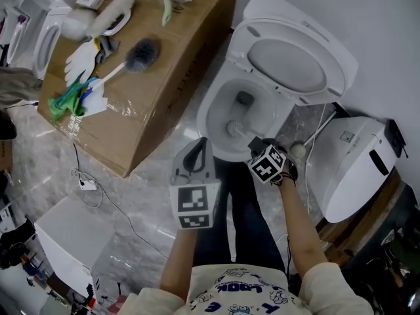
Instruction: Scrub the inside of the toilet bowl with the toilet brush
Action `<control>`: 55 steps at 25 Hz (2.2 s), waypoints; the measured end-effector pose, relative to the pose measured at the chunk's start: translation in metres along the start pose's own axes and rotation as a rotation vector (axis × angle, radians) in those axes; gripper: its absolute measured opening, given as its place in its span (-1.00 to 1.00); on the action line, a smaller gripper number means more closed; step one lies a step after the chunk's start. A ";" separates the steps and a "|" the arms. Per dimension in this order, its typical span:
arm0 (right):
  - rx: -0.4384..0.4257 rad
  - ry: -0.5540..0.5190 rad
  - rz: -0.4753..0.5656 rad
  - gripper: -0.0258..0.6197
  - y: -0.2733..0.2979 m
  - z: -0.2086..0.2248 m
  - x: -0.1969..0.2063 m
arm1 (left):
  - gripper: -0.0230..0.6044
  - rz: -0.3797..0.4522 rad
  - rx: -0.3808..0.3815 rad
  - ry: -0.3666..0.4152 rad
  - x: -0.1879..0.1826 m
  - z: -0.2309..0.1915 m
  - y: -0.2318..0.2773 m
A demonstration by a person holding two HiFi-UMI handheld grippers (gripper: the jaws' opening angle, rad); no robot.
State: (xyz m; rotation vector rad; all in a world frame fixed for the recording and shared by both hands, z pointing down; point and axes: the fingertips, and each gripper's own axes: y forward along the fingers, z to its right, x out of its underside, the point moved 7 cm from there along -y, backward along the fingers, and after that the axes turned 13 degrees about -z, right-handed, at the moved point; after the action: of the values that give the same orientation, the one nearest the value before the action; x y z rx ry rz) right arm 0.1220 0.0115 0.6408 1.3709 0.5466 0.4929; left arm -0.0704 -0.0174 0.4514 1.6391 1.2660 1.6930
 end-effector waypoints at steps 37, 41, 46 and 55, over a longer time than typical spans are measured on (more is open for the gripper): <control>-0.055 -0.040 -0.083 -0.41 -0.016 0.014 -0.003 | -0.92 -0.002 0.011 -0.015 -0.006 -0.009 0.004; 0.000 -0.036 -0.115 -0.41 -0.019 0.024 0.003 | -0.92 0.003 0.008 -0.015 -0.008 -0.008 0.002; 0.048 0.034 -0.120 -0.41 -0.016 0.044 0.008 | -0.92 0.003 0.005 -0.018 -0.009 -0.009 0.002; 0.198 0.047 -0.105 -0.41 -0.016 0.086 -0.001 | -0.92 -0.008 -0.003 -0.017 -0.006 -0.012 0.003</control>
State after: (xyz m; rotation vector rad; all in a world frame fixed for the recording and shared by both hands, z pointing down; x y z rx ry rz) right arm 0.1757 -0.0577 0.6345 1.5130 0.7168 0.3941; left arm -0.0800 -0.0268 0.4522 1.6411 1.2601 1.6713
